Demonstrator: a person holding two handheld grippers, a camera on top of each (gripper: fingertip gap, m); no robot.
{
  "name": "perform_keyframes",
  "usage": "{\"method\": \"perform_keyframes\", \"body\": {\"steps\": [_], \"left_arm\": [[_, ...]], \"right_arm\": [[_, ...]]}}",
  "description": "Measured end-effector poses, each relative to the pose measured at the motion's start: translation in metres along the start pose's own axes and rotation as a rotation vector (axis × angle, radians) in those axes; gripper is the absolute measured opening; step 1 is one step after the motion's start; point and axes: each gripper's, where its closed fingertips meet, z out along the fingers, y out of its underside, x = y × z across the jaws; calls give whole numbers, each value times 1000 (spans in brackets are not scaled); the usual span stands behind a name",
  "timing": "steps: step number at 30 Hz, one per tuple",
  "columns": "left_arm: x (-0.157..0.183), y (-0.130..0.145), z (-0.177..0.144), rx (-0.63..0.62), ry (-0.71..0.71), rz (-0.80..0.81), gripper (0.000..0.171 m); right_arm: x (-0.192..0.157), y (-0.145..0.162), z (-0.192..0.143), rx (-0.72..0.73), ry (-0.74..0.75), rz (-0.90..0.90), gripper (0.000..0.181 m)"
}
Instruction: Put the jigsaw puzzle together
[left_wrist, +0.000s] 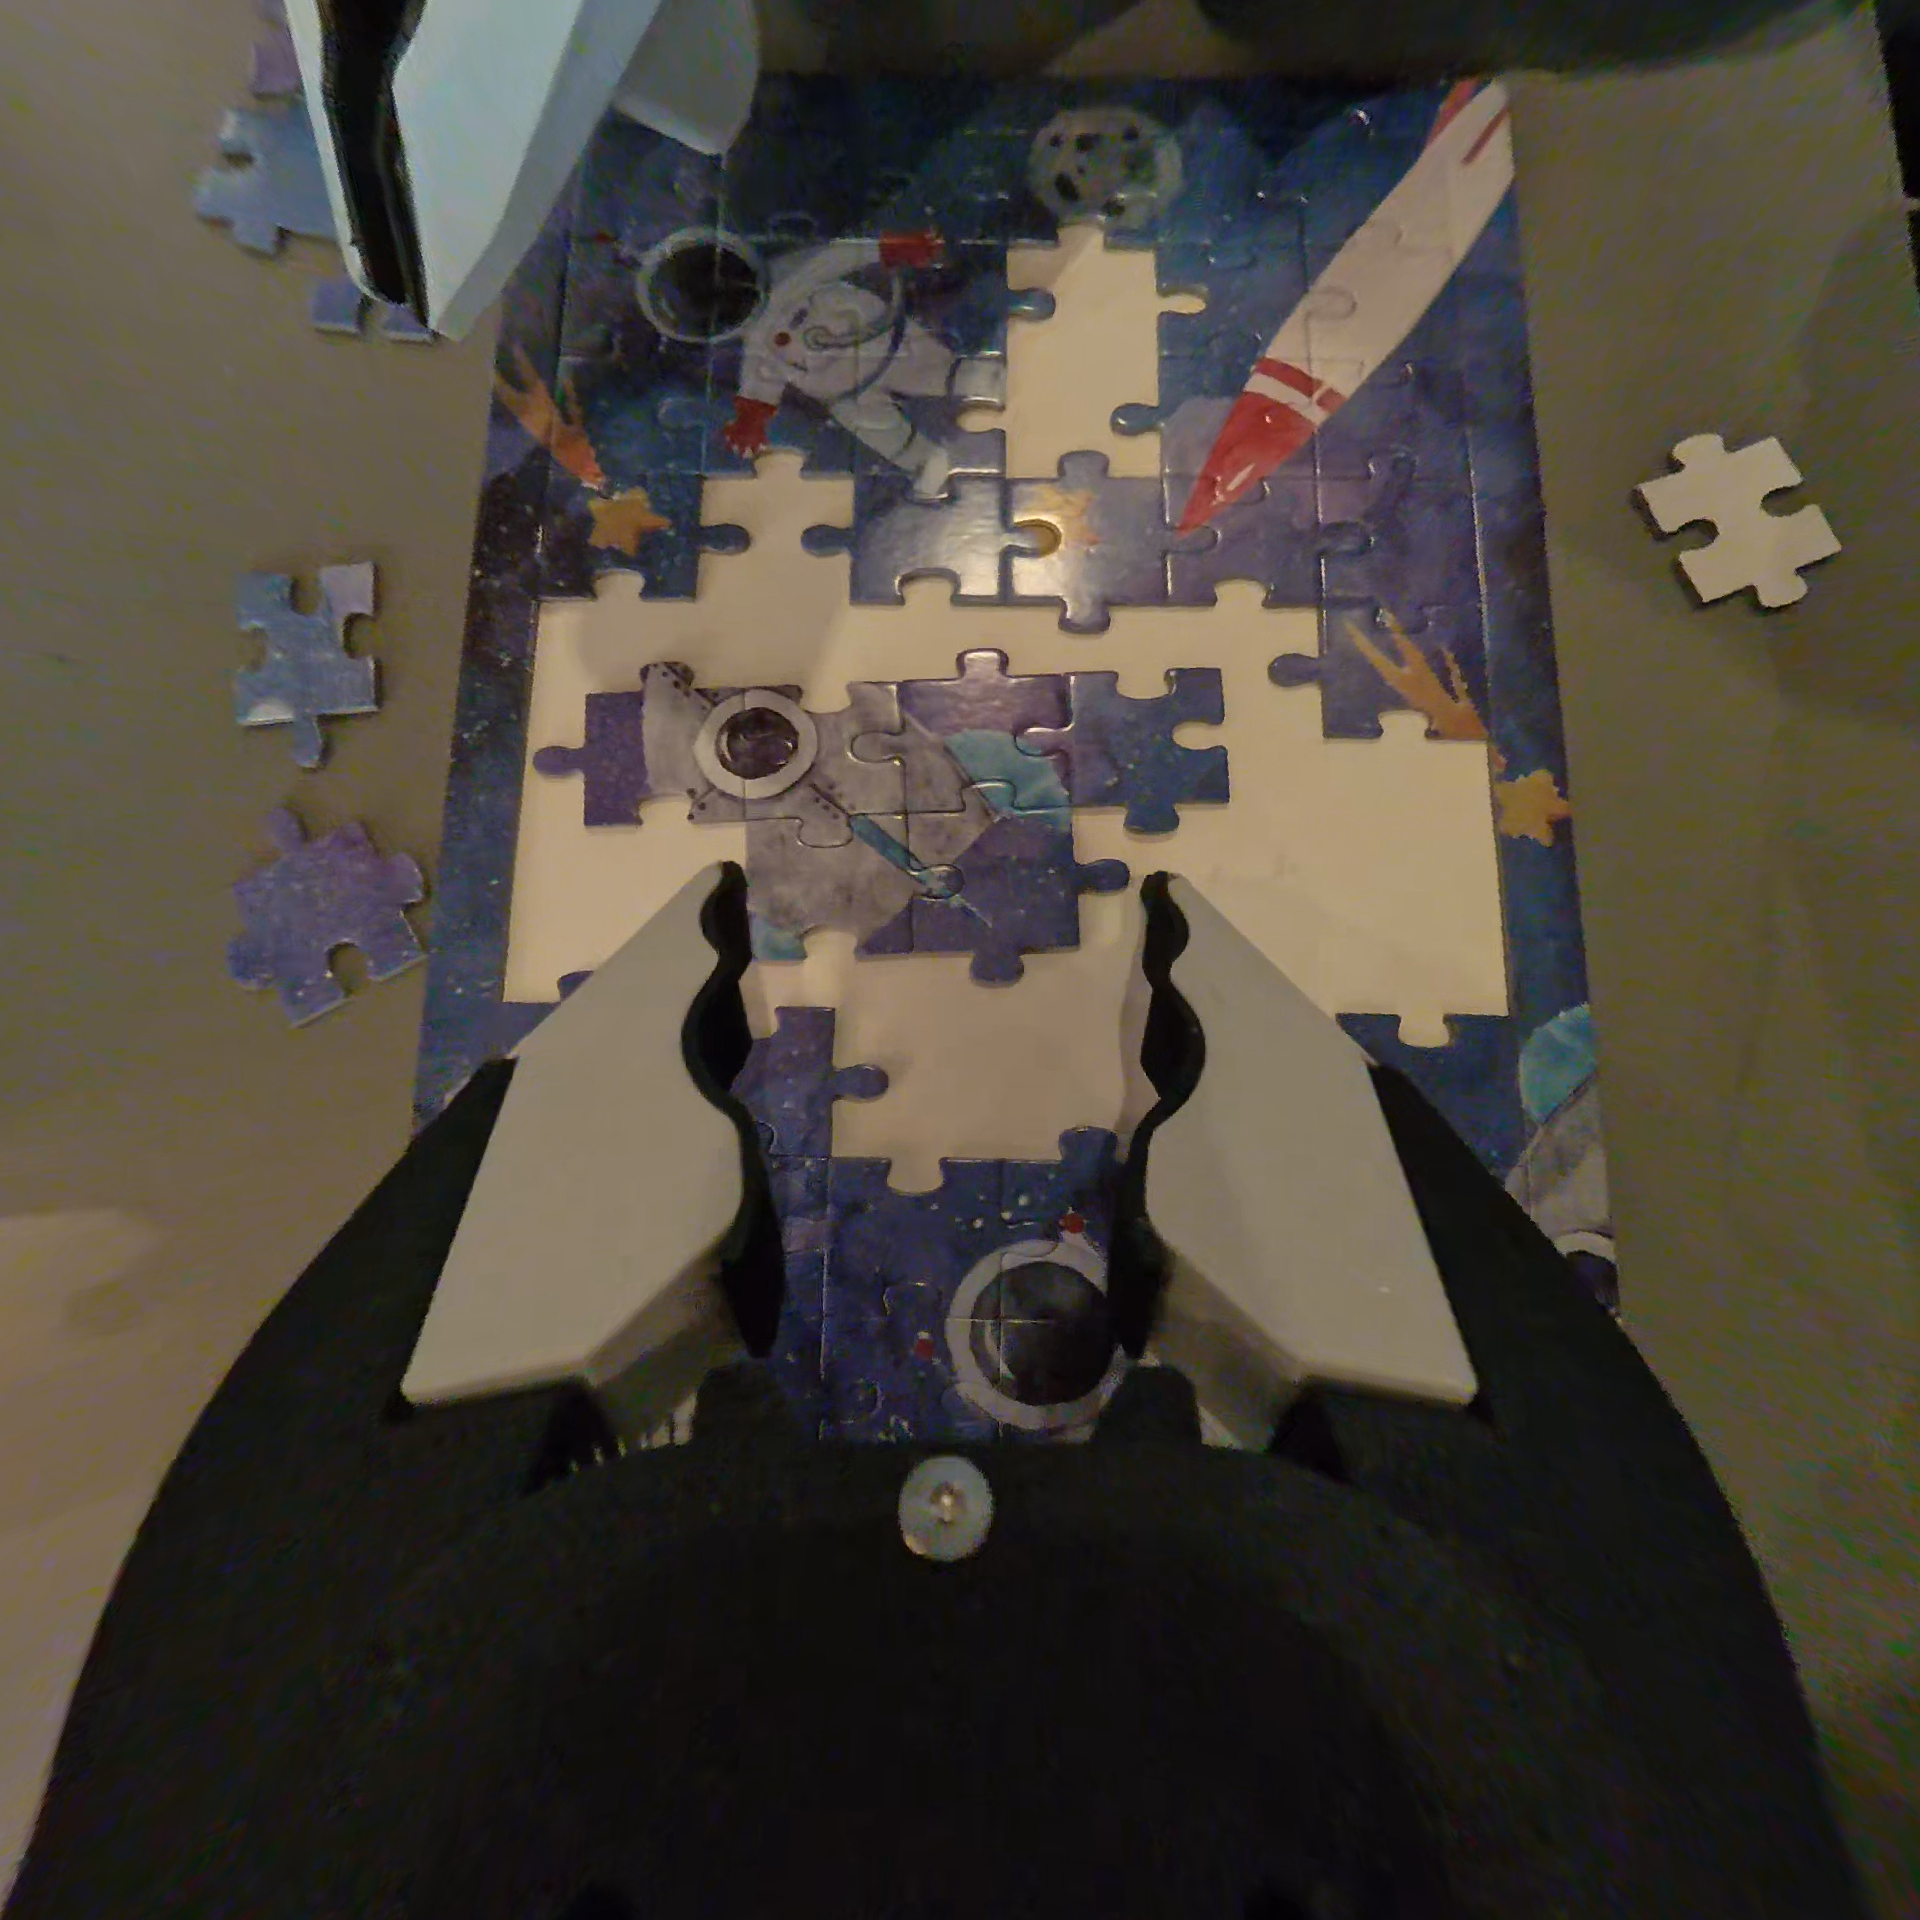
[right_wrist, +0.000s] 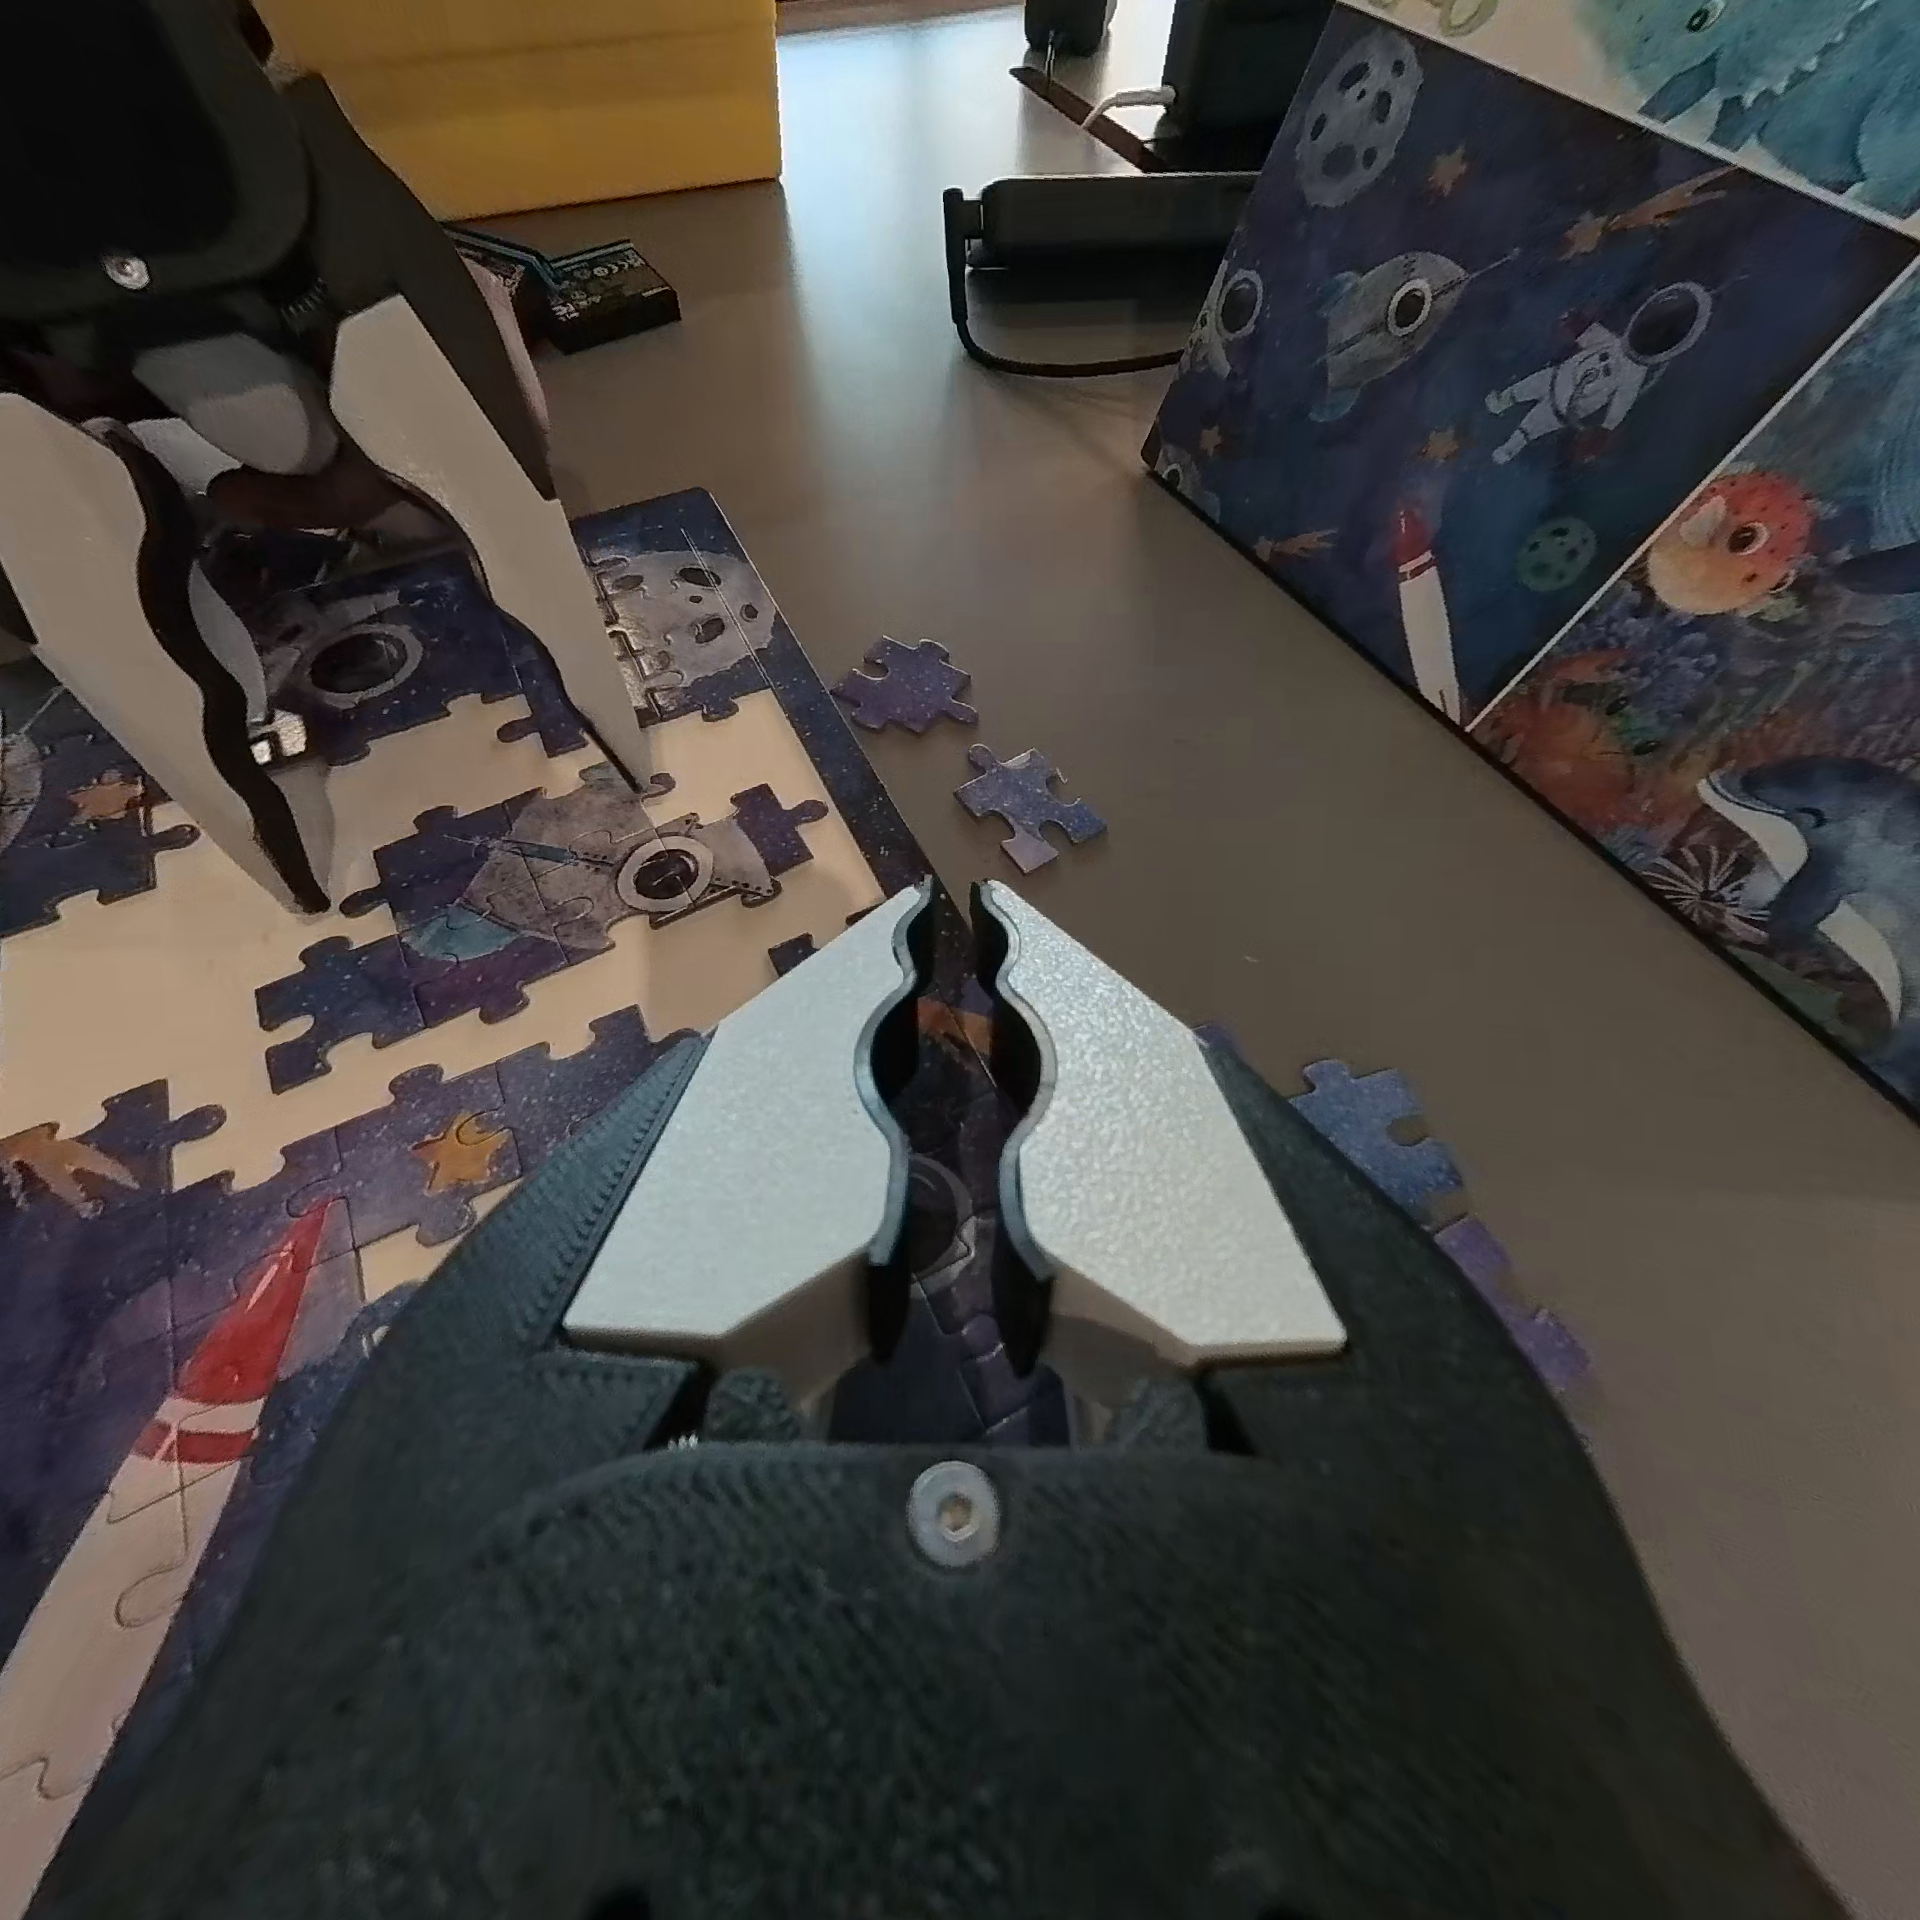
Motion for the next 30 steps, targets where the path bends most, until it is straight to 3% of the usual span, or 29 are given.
{"method": "perform_keyframes", "body": {"steps": [17,18,20,21,25,30], "left_arm": [[-6,2,0,13,-8,-29,80],[-5,2,-1,13,-8,-24,77],[1,1,-4,15,26,-3,47],[1,1,-4,14,28,0,45],[1,1,-3,13,18,10,46],[-12,0,-1,34,-39,-57,73]], "right_arm": [[-1,1,1,-6,3,-10,4],[-1,1,1,-6,4,-10,4],[-1,1,1,-6,4,-11,4],[-1,1,1,-7,4,-12,4],[-1,1,1,-7,4,-13,3],[-1,1,1,-10,5,-17,3]]}}
